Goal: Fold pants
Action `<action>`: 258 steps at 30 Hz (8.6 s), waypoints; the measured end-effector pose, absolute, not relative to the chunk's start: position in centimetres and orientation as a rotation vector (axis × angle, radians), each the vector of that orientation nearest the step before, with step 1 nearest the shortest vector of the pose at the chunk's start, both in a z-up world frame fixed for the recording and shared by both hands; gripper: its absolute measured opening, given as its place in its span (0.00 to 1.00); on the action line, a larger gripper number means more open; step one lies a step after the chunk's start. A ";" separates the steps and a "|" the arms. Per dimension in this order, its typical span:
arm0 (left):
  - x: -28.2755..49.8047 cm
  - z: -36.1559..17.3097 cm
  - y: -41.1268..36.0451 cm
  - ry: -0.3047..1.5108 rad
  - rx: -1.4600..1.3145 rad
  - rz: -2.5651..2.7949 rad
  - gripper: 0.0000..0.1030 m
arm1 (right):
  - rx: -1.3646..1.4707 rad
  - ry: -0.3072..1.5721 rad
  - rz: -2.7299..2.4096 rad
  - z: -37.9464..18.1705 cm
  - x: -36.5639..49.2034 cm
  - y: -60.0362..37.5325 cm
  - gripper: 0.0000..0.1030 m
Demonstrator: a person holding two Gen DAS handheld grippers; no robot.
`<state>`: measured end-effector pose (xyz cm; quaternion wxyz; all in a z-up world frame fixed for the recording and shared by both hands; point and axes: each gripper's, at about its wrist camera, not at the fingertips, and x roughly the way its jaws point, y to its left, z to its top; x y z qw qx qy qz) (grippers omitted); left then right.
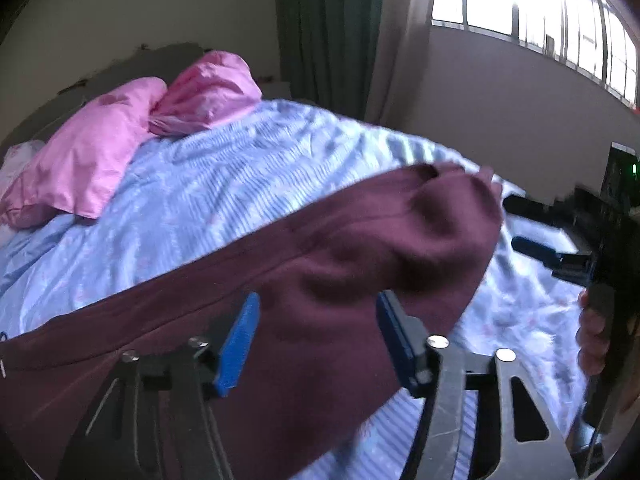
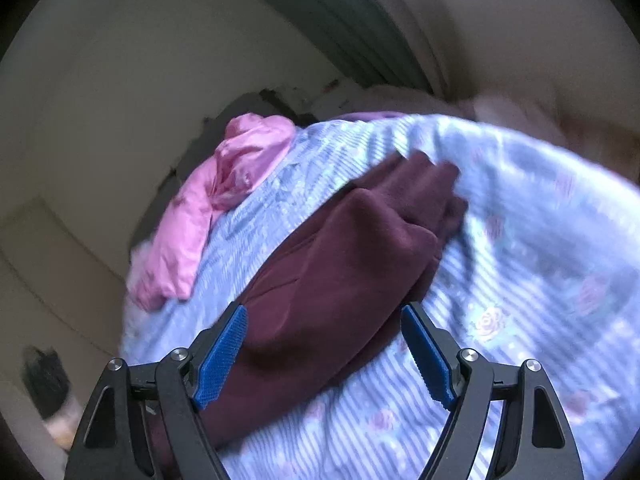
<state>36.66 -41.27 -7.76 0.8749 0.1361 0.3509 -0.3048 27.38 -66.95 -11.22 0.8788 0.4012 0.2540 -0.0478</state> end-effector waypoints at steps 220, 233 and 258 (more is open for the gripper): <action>32.3 -3.9 -38.5 0.754 0.742 -0.122 0.77 | 0.203 0.726 -0.304 -3.1 21.7 -52.4 0.78; 29.2 0.0 -31.6 0.779 0.436 -0.494 1.00 | 0.134 0.660 -0.272 1.0 19.5 -49.1 0.96; 33.4 -2.7 -16.0 0.794 0.044 -0.332 1.00 | 0.037 0.815 0.033 2.5 38.4 -39.0 0.75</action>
